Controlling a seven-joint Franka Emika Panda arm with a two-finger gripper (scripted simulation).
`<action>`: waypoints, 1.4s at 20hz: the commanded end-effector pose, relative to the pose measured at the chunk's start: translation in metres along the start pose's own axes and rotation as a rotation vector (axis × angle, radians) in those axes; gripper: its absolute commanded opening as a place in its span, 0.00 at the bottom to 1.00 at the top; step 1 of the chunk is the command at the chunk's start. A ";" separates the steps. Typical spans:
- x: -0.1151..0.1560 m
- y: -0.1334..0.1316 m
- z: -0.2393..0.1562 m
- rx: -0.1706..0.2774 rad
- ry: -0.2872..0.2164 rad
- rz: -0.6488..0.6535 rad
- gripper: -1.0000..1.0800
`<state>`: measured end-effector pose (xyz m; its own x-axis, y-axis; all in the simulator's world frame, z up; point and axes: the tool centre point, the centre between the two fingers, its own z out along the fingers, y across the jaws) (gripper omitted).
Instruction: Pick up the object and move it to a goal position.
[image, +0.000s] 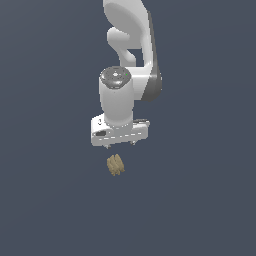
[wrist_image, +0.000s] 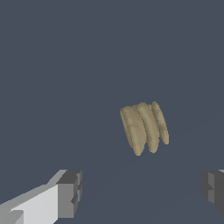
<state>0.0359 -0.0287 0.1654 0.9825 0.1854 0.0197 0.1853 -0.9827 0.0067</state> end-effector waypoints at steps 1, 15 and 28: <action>0.008 0.007 0.012 0.000 -0.005 -0.057 0.96; 0.031 0.033 0.058 0.008 -0.018 -0.267 0.96; 0.032 0.035 0.082 0.009 -0.019 -0.280 0.96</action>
<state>0.0757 -0.0575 0.0916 0.8935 0.4490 0.0010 0.4490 -0.8935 0.0008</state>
